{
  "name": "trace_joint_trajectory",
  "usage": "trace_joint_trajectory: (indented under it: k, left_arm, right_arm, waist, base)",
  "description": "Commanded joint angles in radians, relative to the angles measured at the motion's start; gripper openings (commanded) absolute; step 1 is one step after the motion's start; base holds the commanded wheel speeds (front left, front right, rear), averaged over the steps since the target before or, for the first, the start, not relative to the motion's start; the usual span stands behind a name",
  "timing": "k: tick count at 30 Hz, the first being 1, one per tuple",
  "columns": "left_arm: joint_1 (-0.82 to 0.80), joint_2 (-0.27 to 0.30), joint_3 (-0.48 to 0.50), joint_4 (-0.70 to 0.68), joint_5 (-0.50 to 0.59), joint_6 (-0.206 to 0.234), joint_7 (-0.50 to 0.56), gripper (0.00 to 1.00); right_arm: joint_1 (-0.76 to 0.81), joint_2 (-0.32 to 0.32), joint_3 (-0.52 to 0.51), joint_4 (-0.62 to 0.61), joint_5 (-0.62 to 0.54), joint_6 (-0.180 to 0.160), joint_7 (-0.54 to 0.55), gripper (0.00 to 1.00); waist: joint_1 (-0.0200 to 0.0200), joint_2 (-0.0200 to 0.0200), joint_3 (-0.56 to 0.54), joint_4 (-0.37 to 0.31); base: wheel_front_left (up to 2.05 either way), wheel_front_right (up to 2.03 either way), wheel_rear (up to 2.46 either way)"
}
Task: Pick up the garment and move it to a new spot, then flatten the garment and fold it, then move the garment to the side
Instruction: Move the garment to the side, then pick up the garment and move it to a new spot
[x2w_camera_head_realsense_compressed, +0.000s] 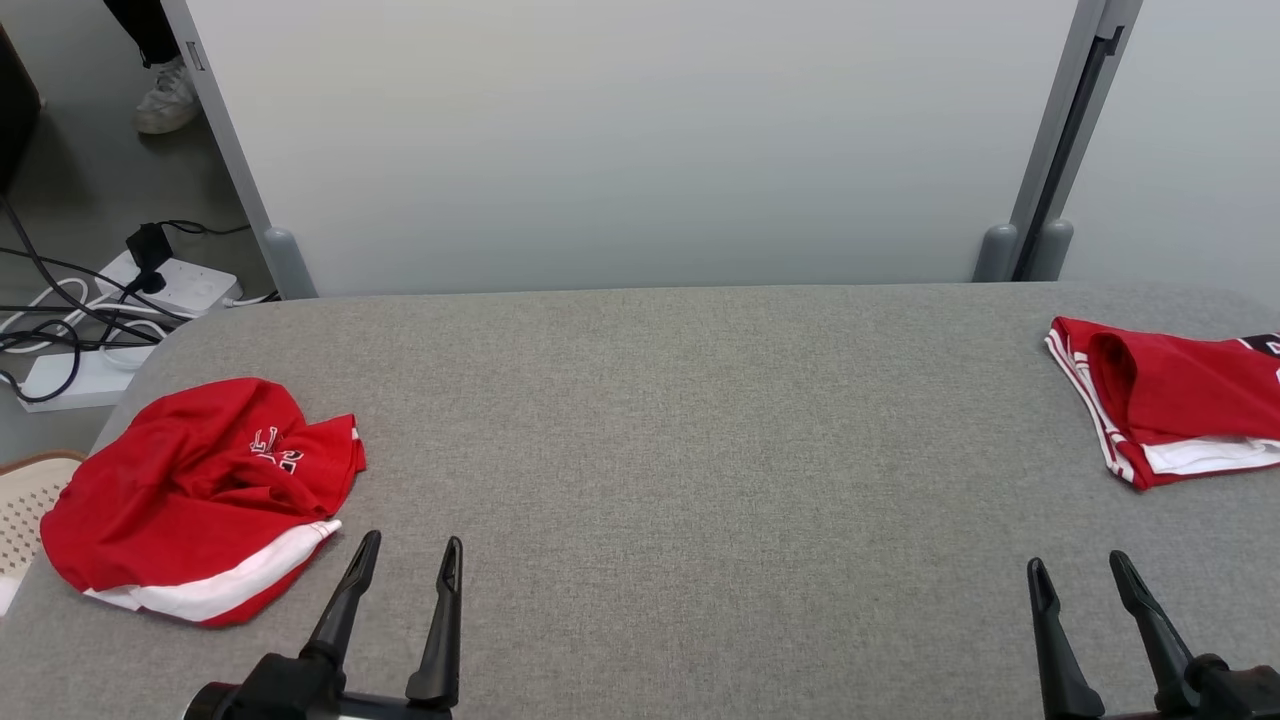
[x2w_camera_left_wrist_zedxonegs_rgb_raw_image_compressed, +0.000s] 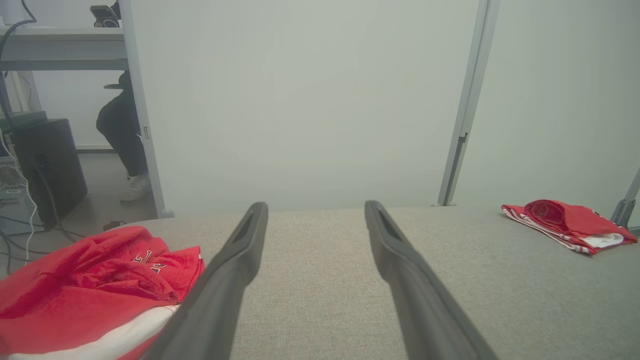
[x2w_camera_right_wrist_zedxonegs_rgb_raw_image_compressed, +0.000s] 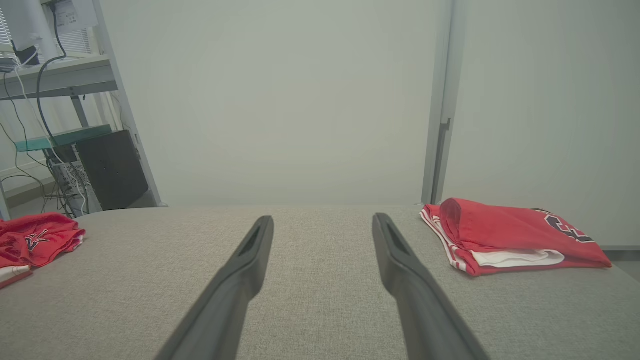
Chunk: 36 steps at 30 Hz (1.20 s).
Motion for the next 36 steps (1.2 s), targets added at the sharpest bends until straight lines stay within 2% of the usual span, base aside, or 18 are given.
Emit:
trace_joint_trajectory:
  k: [1, 14, 23, 36]
  left_arm:
    - [-0.022, 0.0, 0.034, -0.023, 0.005, -0.012, -0.01, 1.0]
    - [-0.026, -0.001, 0.033, -0.002, 0.01, -0.013, -0.01, 1.0]
    - [-0.032, -0.001, 0.037, -0.029, 0.002, 0.007, -0.01, 1.0]
    - [-0.048, -0.001, 0.041, -0.056, 0.012, 0.031, -0.01, 1.0]
  right_arm:
    - [-0.017, -0.01, 0.021, -0.037, -0.006, 0.003, -0.012, 1.0]
    - [-0.014, -0.01, 0.011, -0.046, -0.007, 0.003, -0.012, 1.0]
    - [-0.019, -0.015, 0.039, -0.058, 0.005, 0.003, -0.012, 1.0]
    - [-0.047, -0.036, 0.085, -0.069, 0.029, 0.003, -0.012, 1.0]
  waist:
    - [0.0001, -0.0001, -0.001, 0.0]
    - [0.0001, -0.0001, 0.008, 0.025]
    - [0.0001, -0.0001, 0.012, 0.104]
    - [0.0001, -0.0001, 0.046, 0.27]
  base:
    - [0.0, 0.0, 0.0]
    - [0.0, 0.0, 0.0]
    - [0.0, 0.0, 0.0]
    - [0.0, 0.0, 0.0]
